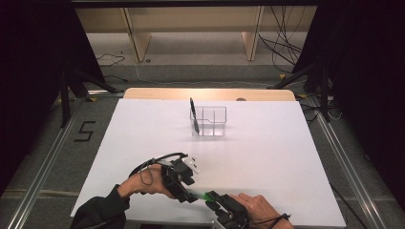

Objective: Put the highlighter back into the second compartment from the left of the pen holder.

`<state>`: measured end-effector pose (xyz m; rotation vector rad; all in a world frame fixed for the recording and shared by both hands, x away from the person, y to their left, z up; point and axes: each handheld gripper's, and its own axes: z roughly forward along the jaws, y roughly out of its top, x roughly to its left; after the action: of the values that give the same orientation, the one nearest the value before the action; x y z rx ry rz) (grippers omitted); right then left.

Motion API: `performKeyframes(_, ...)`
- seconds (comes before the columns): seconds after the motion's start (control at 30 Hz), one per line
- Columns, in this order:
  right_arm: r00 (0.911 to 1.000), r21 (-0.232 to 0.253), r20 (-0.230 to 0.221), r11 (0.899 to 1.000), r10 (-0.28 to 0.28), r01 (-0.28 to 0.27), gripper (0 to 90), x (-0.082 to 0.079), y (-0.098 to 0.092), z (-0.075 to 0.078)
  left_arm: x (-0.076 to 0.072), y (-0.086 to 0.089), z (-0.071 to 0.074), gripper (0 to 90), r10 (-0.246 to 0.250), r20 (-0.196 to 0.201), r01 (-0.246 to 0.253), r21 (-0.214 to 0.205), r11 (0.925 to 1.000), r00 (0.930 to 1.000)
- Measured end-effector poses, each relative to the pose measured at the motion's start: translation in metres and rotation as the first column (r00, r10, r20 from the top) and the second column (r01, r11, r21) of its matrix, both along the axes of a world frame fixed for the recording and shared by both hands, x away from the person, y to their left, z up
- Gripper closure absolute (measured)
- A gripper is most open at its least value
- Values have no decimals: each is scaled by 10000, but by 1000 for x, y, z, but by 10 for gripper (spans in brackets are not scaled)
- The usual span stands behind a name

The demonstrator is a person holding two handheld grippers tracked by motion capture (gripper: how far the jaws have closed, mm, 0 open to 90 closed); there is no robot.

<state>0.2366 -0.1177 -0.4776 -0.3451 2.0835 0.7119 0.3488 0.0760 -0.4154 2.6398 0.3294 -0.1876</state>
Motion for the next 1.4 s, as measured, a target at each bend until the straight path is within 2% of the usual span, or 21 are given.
performKeyframes(0.17, 10000, -102, -10, 9999, 78, -78, 676, -1, 1, -1, -1, -5, -3, 444, -332, -170, 333, 55, 9994, 9993)
performKeyframes(0.23, 9999, -148, 4, 9998, 156, -156, 676, -1, 1, -1, -2, -9, -5, 462, -501, -187, 505, 235, 9984, 9986)
performKeyframes(0.33, 9999, -66, -23, 9999, 158, -158, 676, -2, 2, -2, -1, -12, -6, 481, -673, -258, 679, 266, 9973, 9974)
performKeyframes(0.4, 9995, -239, 25, 9993, 300, -299, 676, -2, 1, -1, -2, -14, -7, 499, -671, -356, 681, 261, 9973, 9971)
performKeyframes(0.43, 9996, -42, -2, 9996, 265, -265, 676, -3, 2, -1, -1, -14, -8, 508, -723, -420, 736, 302, 9968, 9965)
performKeyframes(0.53, 9996, -76, -34, 9996, 279, -280, 676, -3, 2, -2, 0, -15, -8, 534, -883, -471, 904, 427, 9950, 9950)
performKeyframes(0.67, 9994, -202, 35, 9992, 343, -343, 676, -3, 2, -3, 0, -18, -8, 566, -1022, -555, 1049, 485, 9933, 9932)
performKeyframes(0.7, 9990, -369, 54, 9984, 437, -435, 676, -3, 2, -2, 0, -19, -8, 571, -1037, -546, 1065, 513, 9930, 9931)
performKeyframes(0.8, 9990, -271, 29, 9987, 435, -434, 676, -4, 3, -3, -1, -22, -9, 599, -1131, -633, 1171, 631, 9911, 9916)
performKeyframes(0.83, 9989, -396, 55, 9981, 471, -468, 676, -4, 2, -2, 0, -22, -10, 605, -1213, -601, 1254, 702, 9896, 9908)
performKeyframes(0.87, 9989, -266, 9, 9986, 459, -459, 676, -4, 2, -3, 0, -23, -10, 619, -1234, -594, 1276, 717, 9892, 9906)
performKeyframes(1.0, 9986, -313, 26, 9982, 519, -518, 676, -5, 3, -3, 1, -24, -12, 651, -1253, -810, 1315, 768, 9883, 9888)
performKeyframes(1.13, 9980, -507, 47, 9967, 635, -631, 675, -5, 3, -4, 3, -23, -13, 666, -1438, -963, 1524, 888, 9843, 9849)
performKeyframes(1.4, 9967, -517, 232, 9957, 775, -763, 673, -7, 3, -7, 7, -18, -14, 761, -1457, -1826, 1577, 526, 9861, 9723)
